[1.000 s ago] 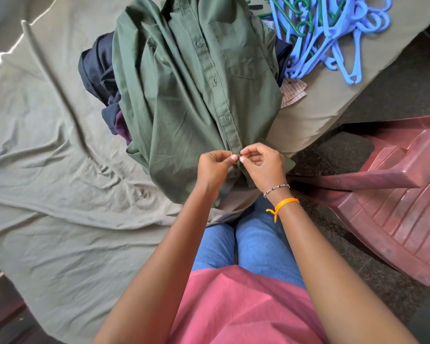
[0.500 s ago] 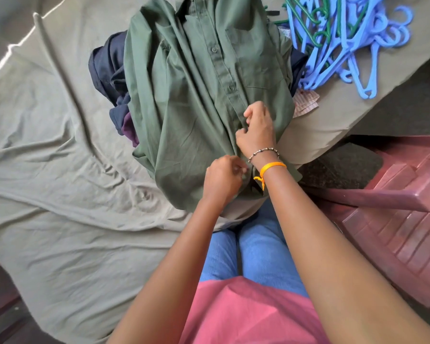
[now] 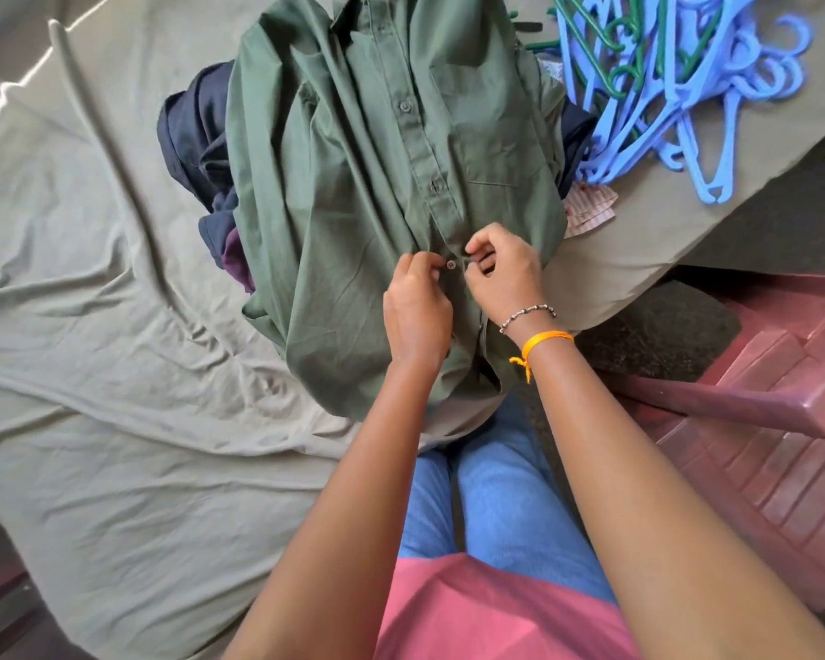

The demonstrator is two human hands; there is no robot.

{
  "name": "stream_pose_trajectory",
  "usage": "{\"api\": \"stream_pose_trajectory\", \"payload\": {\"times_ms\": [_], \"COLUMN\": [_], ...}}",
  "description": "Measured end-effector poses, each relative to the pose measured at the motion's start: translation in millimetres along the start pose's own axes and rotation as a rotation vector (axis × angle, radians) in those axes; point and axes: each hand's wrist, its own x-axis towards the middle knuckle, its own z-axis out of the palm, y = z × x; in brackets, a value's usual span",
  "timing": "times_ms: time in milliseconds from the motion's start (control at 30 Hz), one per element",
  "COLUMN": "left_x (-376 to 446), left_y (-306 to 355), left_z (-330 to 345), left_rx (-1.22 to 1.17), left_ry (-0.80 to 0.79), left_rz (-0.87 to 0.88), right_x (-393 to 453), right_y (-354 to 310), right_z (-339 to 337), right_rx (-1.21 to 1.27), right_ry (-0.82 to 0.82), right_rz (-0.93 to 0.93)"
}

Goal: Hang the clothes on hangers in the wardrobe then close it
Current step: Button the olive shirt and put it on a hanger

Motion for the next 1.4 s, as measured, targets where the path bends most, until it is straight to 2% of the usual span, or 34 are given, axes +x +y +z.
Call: {"api": "stream_pose_trajectory", "payload": {"times_ms": [100, 333, 500, 633, 800, 967, 1133, 1400], "left_x": [3, 11, 16, 14, 4, 0, 3, 9], "left_y": [0, 6, 8, 10, 2, -1, 0, 1], "left_z": [4, 19, 23, 14, 8, 4, -4, -12], "left_rx": [0.037, 0.212, 0.230, 0.064, -0.404, -0.709, -0.790, -0.716], "left_ry": [-0.015, 0.093, 0.096, 0.030, -0.100, -0.222, -0.315, -0.400], "left_rz": [-0.045, -0.094, -0.102, -0.174, -0.372, -0.412, -0.403, -0.351], "right_x": [3, 2, 2, 1, -4, -10, -15, -17], "right_y": [4, 1, 3, 1, -3, -6, -8, -3], "right_z": [-4, -7, -6, -8, -9, -11, -14, -18], "right_rx": [0.036, 0.107, 0.082, 0.119, 0.177, 0.195, 0.202, 0.319], "right_ry": [0.018, -0.007, 0.006, 0.023, -0.011, 0.001, -0.057, -0.075], "right_rz": [0.077, 0.092, 0.084, 0.114, 0.154, 0.136, 0.104, 0.138]}}
